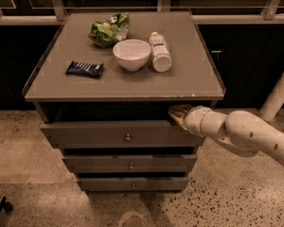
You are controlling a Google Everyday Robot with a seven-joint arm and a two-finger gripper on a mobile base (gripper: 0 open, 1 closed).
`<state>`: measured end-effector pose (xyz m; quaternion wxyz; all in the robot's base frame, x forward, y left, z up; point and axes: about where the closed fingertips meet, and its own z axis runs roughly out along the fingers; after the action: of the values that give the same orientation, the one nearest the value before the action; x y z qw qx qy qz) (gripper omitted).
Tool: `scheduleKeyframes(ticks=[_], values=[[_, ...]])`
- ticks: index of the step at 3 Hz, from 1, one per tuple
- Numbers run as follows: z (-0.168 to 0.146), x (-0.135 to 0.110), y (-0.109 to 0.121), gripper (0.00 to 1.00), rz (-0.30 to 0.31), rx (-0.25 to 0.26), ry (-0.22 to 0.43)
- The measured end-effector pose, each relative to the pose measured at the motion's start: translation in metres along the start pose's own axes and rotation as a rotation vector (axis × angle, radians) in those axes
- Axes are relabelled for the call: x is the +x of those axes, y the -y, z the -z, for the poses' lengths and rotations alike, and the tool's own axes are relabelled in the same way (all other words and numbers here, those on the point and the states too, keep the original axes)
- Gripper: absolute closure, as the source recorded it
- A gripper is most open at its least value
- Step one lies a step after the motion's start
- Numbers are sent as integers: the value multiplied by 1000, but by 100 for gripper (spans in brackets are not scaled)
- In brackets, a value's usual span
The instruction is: Open top drawer
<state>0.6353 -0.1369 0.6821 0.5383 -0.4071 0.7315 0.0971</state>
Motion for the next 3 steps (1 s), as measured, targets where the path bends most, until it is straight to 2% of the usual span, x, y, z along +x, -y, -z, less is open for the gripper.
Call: scheduleKeyframes(ticks=[1,3], values=[[-1,0,-14,100,-3,-45,-20],[2,-3,-16,100,-4,-59,-26]])
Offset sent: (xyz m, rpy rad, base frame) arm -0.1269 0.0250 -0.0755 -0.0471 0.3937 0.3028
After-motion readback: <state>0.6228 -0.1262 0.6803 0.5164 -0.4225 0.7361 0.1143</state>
